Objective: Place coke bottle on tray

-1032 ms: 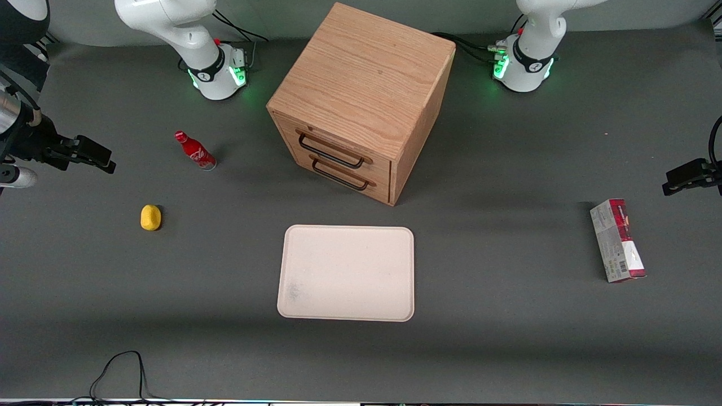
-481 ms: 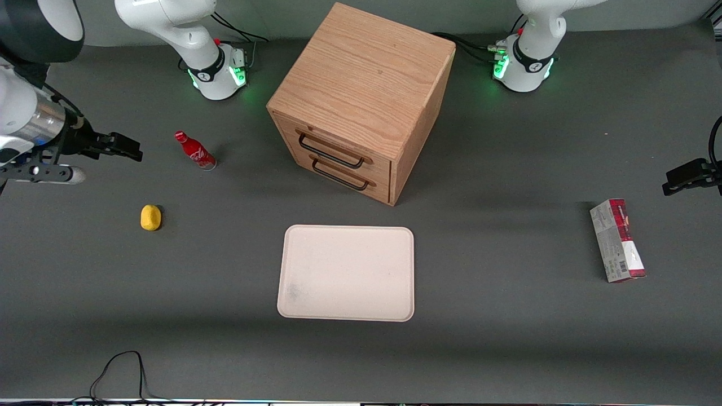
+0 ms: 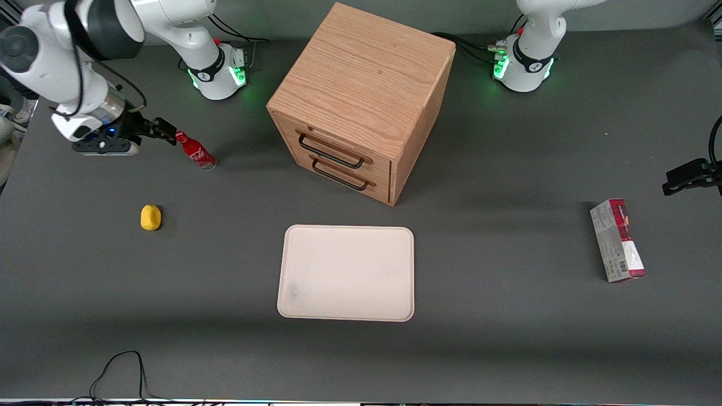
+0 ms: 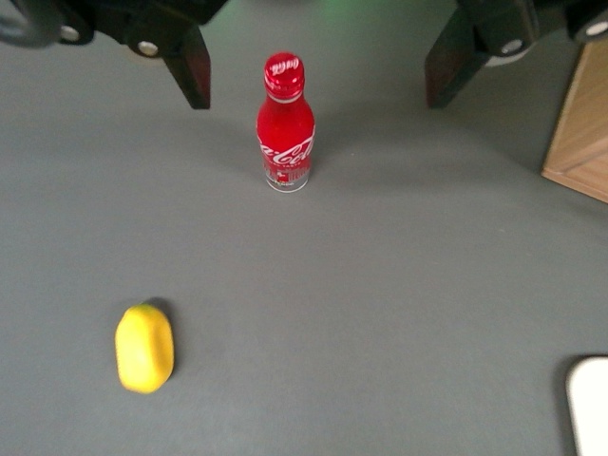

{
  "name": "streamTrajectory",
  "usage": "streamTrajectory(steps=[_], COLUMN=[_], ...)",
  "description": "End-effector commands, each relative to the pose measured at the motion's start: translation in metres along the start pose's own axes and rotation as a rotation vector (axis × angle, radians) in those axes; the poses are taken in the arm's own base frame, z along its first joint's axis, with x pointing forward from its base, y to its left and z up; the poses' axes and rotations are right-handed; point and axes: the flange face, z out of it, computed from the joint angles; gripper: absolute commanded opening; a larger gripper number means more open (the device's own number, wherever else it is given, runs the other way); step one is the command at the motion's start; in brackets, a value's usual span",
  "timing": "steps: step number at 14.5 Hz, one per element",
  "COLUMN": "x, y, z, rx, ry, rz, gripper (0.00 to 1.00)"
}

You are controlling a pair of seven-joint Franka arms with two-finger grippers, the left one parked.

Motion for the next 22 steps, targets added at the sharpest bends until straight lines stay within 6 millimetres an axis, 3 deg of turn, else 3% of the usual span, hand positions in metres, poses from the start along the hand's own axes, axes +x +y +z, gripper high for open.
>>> streamTrajectory(steps=[1, 4, 7, 9, 22], x=[-0.022, -0.037, -0.048, -0.050, -0.054], y=[0.003, 0.007, 0.020, 0.028, 0.027], z=[0.038, 0.075, 0.099, 0.102, 0.119], rx=[0.001, -0.029, -0.047, -0.041, -0.040], ry=[0.052, 0.054, 0.048, 0.042, -0.002], rz=[-0.033, -0.062, -0.073, -0.060, 0.051], gripper=[1.00, 1.00, 1.00, 1.00, 1.00])
